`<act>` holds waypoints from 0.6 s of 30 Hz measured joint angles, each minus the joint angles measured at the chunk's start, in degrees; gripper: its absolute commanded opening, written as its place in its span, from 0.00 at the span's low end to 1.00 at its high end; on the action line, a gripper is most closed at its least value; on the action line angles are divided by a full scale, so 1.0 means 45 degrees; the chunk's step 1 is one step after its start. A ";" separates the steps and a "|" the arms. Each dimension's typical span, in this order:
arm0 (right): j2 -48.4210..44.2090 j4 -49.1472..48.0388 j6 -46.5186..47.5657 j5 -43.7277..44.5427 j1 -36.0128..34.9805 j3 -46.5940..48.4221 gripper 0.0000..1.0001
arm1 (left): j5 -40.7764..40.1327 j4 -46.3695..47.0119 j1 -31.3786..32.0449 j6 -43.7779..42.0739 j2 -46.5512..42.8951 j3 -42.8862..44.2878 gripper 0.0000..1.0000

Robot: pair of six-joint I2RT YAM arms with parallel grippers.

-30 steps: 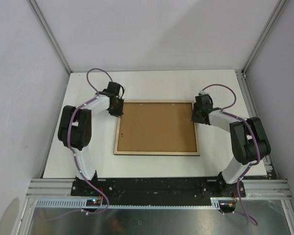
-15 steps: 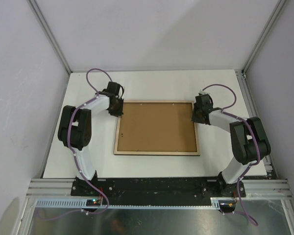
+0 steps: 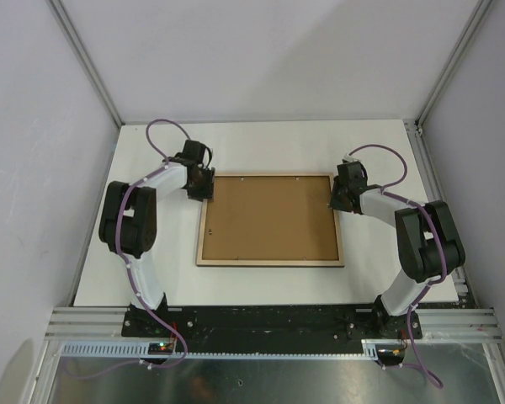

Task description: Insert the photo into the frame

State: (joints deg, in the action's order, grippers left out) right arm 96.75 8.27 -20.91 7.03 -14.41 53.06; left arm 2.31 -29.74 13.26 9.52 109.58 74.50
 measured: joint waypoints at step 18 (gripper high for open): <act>0.0010 -0.0049 0.0005 -0.0243 0.0092 0.0000 0.37 | 0.0578 -0.0063 0.0024 0.1457 -0.2812 -0.2443 0.54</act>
State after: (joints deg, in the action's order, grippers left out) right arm 96.79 8.05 -20.88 5.93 -14.00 53.06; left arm 4.91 -30.02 13.37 16.08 96.92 63.51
